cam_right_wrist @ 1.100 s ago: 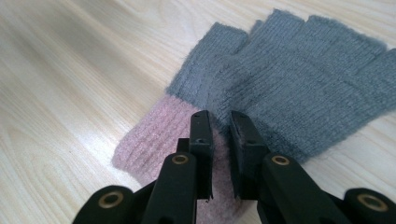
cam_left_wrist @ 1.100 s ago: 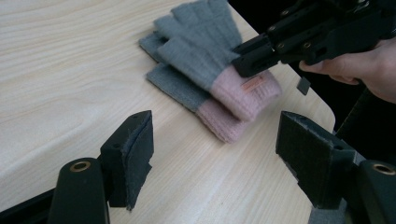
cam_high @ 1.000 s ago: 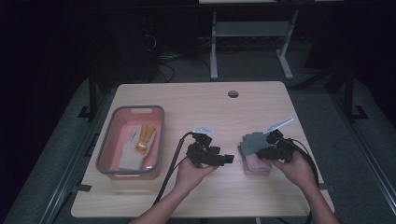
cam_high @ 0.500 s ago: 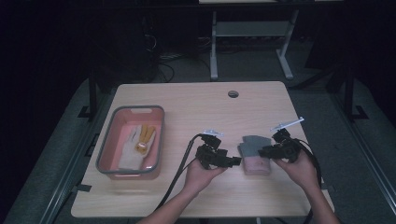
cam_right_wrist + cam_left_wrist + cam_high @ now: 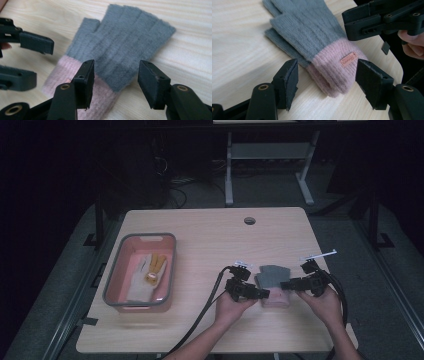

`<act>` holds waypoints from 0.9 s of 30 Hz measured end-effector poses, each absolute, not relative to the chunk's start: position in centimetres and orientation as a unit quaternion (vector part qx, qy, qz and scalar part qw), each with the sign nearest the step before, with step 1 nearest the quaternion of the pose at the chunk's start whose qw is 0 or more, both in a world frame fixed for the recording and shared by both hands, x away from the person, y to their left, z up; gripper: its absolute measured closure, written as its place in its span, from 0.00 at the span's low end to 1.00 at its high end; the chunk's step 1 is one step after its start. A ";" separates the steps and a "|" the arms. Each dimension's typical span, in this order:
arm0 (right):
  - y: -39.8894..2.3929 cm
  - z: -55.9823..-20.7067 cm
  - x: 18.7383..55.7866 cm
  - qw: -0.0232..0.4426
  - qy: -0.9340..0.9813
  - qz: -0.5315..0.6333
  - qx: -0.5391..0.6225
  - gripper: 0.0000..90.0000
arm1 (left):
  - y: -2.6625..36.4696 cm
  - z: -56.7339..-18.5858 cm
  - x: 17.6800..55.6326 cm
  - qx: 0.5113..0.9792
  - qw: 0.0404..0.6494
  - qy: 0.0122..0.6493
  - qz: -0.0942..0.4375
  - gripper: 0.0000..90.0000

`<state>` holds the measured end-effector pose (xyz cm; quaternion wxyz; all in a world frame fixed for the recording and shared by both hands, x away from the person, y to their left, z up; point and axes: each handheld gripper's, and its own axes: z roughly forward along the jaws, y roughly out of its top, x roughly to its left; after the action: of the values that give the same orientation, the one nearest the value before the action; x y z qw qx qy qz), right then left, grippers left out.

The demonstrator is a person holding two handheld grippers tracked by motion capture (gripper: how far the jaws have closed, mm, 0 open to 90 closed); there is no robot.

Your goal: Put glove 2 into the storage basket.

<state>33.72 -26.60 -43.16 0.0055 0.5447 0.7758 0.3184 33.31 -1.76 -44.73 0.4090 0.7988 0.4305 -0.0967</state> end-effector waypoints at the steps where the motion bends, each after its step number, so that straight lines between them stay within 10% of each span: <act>1: -26.6 -43.3 33.7 0.004 0.771 0.318 0.552 0.52 | -1.9 -45.0 33.4 0.797 0.406 0.435 -0.100 0.39; 27: -28.1 -47.2 32.6 -0.058 0.691 0.407 0.595 0.63 | -2.5 -47.1 33.7 0.770 0.405 0.464 -0.166 0.50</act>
<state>32.55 -28.07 -47.19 -0.0579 0.5954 0.6906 0.4065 33.74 -2.53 -47.06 0.4049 0.7701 0.4641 -0.1659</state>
